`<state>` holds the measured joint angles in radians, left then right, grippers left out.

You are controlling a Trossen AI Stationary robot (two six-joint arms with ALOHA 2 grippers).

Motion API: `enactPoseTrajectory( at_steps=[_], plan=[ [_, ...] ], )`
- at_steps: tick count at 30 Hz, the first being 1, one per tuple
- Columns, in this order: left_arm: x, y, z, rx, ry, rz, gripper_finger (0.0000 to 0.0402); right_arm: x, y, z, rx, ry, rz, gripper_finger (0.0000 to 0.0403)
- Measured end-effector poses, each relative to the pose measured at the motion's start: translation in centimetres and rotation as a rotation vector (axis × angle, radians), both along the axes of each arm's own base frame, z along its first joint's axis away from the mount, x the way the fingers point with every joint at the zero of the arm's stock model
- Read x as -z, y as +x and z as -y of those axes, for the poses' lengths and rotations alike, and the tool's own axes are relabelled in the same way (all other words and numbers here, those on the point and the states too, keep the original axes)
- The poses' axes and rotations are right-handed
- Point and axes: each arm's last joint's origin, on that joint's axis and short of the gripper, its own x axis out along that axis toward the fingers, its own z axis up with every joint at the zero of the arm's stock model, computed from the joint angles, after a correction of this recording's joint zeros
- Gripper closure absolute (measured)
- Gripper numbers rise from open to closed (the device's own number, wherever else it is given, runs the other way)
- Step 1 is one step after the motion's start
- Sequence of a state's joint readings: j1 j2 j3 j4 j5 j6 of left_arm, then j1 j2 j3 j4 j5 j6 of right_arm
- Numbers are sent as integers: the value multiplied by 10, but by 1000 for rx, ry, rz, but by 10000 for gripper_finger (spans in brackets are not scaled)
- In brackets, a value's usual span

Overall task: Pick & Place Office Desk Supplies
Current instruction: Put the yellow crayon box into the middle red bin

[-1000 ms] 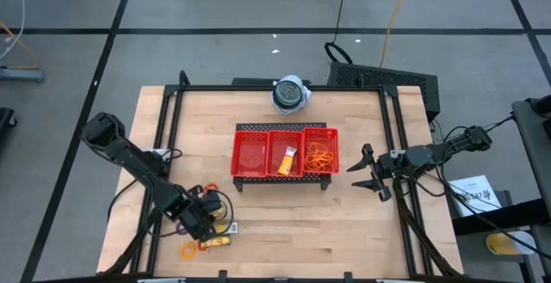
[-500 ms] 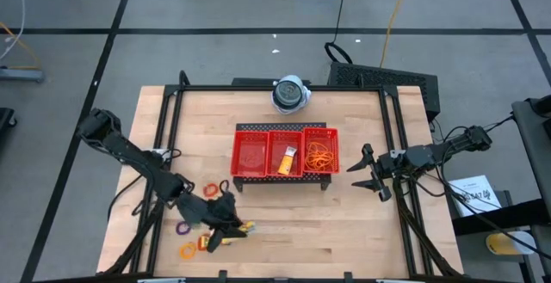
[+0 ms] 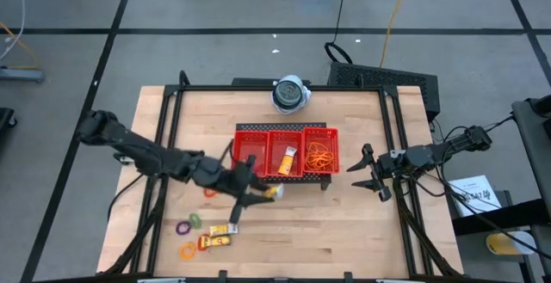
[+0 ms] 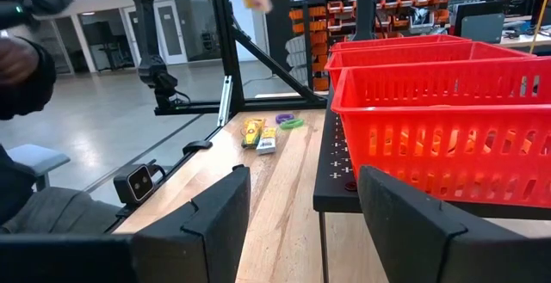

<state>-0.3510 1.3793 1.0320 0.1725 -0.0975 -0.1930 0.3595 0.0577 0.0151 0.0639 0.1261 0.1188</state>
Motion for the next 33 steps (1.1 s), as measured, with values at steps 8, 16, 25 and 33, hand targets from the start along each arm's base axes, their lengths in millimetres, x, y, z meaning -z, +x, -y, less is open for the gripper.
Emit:
enactPoseTrajectory(
  at_steps=[8, 16, 25, 33],
  plan=[
    [-39, 14, -47, -183, 307, -74, 293, 0, 0, 0, 0, 0, 0, 197],
    [-27, 30, -87, -300, 365, -133, 293, 0, 0, 0, 0, 0, 0, 197],
    [8, 56, -102, -286, 364, -236, 293, -2, 0, 0, 3, 7, 17, 197],
    [26, 67, -103, -284, 372, -290, 293, -3, 0, 0, 3, 10, 27, 197]
  ],
)
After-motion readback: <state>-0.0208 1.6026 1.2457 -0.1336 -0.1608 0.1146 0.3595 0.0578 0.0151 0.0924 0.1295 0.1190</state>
